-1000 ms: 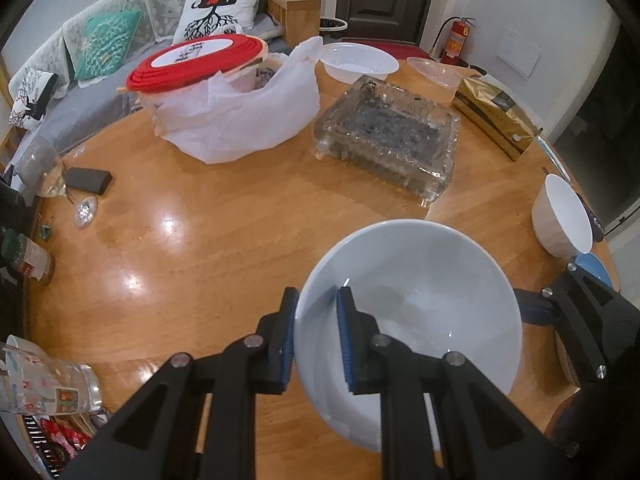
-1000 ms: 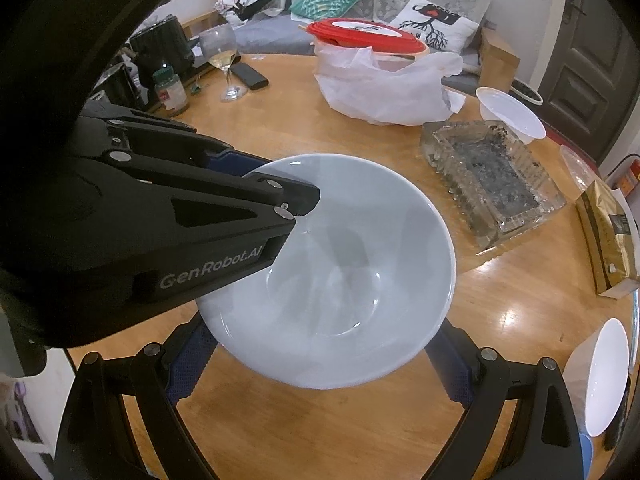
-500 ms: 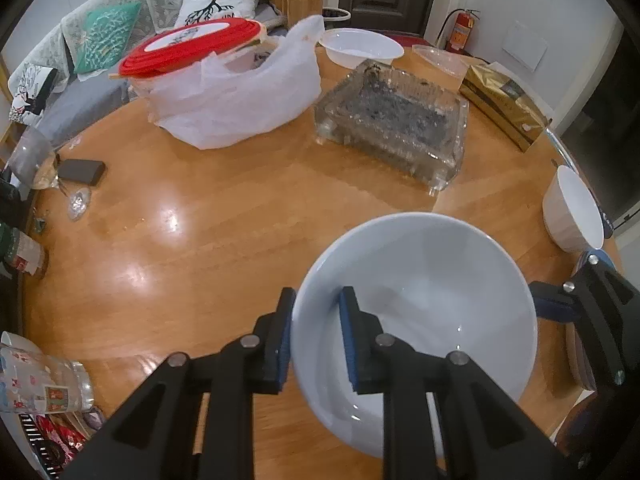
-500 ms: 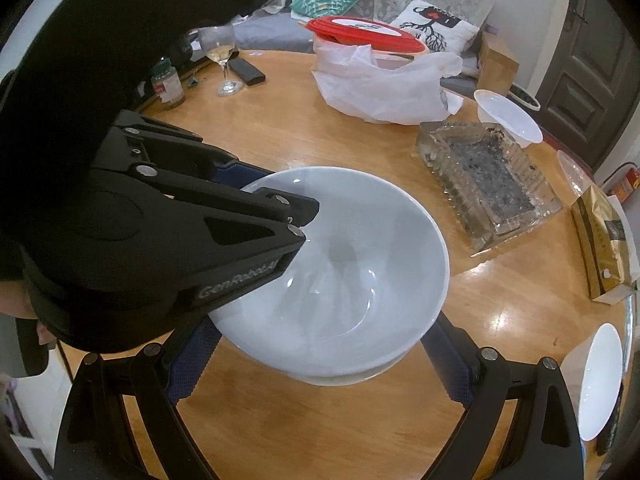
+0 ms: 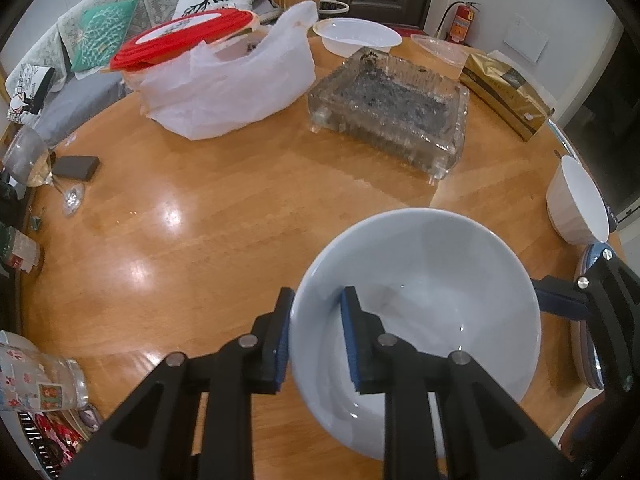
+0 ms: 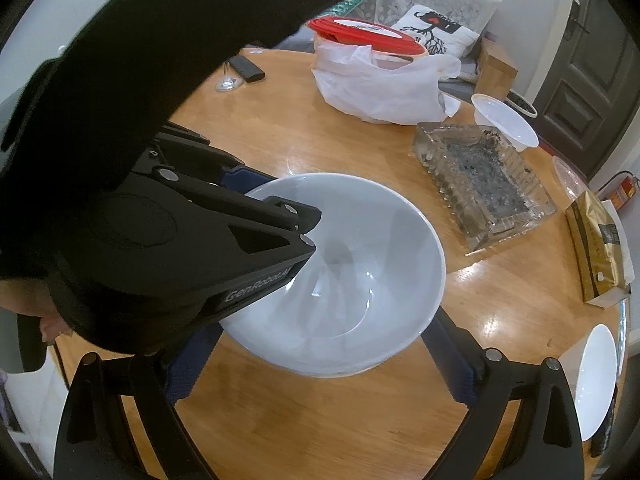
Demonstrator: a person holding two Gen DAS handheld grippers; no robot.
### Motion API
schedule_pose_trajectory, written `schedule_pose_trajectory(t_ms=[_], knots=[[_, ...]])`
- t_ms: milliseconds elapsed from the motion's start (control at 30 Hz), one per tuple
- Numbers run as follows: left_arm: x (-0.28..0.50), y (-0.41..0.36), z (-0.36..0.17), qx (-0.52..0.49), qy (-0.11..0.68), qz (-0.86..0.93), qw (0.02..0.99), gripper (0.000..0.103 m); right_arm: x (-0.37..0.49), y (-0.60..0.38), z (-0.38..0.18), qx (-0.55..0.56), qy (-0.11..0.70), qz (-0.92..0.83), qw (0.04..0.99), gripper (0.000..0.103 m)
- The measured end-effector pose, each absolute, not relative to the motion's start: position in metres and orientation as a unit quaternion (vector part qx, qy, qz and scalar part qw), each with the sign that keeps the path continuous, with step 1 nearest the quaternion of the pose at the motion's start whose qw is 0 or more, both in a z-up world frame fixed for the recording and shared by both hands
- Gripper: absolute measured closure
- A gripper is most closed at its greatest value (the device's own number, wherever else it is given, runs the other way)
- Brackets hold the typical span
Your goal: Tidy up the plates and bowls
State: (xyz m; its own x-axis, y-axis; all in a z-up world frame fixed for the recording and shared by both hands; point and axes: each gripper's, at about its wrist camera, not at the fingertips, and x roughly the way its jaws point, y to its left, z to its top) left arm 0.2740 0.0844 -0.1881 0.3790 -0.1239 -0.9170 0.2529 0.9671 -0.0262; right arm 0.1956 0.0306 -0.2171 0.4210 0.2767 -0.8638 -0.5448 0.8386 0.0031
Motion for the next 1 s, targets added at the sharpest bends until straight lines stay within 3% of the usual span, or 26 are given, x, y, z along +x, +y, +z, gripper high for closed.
schedule_pose_trajectory(t_ms=[533,767,800,1000], knots=[[0.274,0.058,-0.131,0.059,0.508,-0.087,0.855,0.081,0.176,-0.051,-0.184,-0.062,0.444,0.245,0.859,0.009],[0.280,-0.017,-0.116,0.060,0.496,-0.127,0.857,0.079,0.168,-0.149,-0.170,-0.052,0.427,0.163,0.888,0.006],[0.281,-0.028,-0.116,0.060,0.495,-0.134,0.856,0.076,0.168,-0.167,-0.171,-0.047,0.427,0.145,0.891,0.001],[0.293,-0.098,-0.131,0.076,0.505,-0.171,0.843,0.075,0.176,-0.227,-0.191,-0.021,0.453,0.101,0.885,0.001]])
